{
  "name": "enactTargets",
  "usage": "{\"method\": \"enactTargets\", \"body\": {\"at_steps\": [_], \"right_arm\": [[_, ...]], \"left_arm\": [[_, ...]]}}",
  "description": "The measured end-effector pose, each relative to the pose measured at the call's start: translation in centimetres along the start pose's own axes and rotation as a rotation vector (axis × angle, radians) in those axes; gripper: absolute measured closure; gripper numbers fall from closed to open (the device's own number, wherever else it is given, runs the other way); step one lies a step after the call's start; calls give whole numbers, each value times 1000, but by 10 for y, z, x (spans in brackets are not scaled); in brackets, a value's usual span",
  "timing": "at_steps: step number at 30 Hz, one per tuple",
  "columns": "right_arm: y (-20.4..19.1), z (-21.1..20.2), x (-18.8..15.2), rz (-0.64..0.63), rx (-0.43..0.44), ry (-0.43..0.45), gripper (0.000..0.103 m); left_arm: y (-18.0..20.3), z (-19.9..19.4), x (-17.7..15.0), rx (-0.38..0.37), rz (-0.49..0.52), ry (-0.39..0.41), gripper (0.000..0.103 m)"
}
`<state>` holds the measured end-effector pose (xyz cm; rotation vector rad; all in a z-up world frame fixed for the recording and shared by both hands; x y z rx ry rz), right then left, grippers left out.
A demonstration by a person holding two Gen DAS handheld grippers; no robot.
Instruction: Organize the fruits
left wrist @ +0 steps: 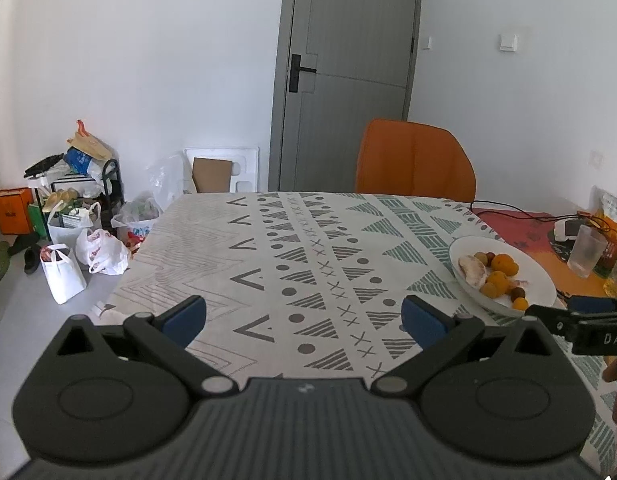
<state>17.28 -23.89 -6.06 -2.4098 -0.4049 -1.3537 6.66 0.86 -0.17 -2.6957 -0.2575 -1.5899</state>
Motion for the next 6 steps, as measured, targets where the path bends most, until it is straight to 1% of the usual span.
{"method": "enactTargets", "body": {"at_steps": [6], "right_arm": [[1,6,-6,3,-6,-19,0]], "left_arm": [[6,7,-4,-22,5,-15,0]]}}
Point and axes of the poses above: each gripper's, at about its wrist camera, not at the fingertips, and z roughly the way its jaws point, y to its right, x to its top, the point moved 9 cm from there along z, roughly the way its jaws point
